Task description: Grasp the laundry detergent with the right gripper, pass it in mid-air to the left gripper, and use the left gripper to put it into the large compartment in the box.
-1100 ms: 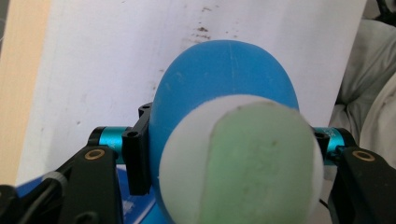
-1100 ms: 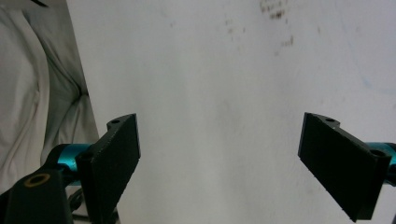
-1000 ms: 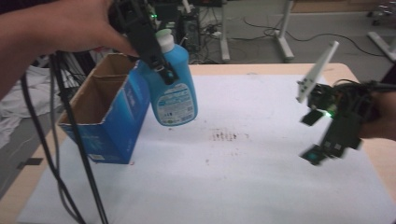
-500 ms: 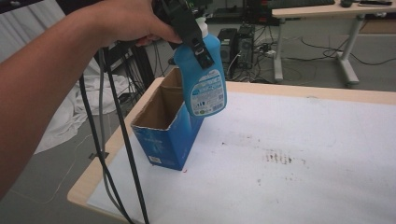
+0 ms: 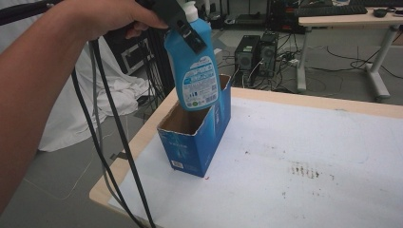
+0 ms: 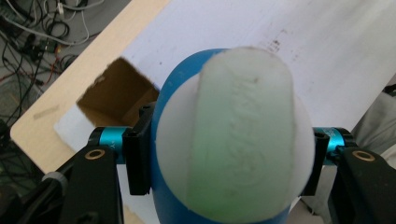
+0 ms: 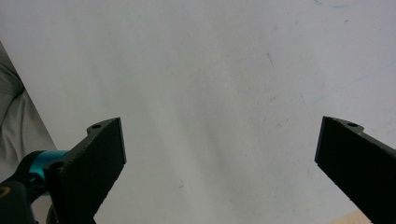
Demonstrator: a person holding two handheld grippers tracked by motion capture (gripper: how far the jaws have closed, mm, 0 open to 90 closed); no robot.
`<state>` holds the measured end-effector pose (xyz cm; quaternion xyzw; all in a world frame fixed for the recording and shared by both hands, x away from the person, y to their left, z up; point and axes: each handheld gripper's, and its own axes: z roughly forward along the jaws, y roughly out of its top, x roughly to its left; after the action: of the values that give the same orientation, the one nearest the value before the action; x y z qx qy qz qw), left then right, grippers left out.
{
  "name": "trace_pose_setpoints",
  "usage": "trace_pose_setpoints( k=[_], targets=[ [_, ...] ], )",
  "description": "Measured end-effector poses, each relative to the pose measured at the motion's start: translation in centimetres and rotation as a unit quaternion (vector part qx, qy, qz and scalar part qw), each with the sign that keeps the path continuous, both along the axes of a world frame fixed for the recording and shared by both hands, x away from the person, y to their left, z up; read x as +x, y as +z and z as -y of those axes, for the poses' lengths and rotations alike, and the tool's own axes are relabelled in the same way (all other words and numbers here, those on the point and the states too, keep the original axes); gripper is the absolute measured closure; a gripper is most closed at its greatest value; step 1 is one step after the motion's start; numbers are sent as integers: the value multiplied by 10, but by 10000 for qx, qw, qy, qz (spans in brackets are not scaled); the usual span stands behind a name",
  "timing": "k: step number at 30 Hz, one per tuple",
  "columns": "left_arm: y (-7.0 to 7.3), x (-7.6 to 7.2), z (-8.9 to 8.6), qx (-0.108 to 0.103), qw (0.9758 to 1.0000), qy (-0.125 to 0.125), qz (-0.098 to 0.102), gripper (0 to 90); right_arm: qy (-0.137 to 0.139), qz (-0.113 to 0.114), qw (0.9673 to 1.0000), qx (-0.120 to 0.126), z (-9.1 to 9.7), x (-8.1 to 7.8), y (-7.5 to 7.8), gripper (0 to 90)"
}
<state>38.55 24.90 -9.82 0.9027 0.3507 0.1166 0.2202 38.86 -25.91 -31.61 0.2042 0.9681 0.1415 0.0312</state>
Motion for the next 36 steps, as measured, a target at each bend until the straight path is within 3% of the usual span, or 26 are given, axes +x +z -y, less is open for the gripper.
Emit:
trace_pose_setpoints(
  k=[9,27,36],
  targets=[
    [-12,4,-19,247,9995,13,-187,380,-22,29,10000,-33,-5,-1,-1,9],
    [-53,21,-19,570,9970,-279,-440,380,-54,-5,10000,12,-8,2,-9,10],
    [-89,28,-11,881,9923,-507,-707,380,-33,-45,10000,4,-11,3,-14,10]
  ],
)
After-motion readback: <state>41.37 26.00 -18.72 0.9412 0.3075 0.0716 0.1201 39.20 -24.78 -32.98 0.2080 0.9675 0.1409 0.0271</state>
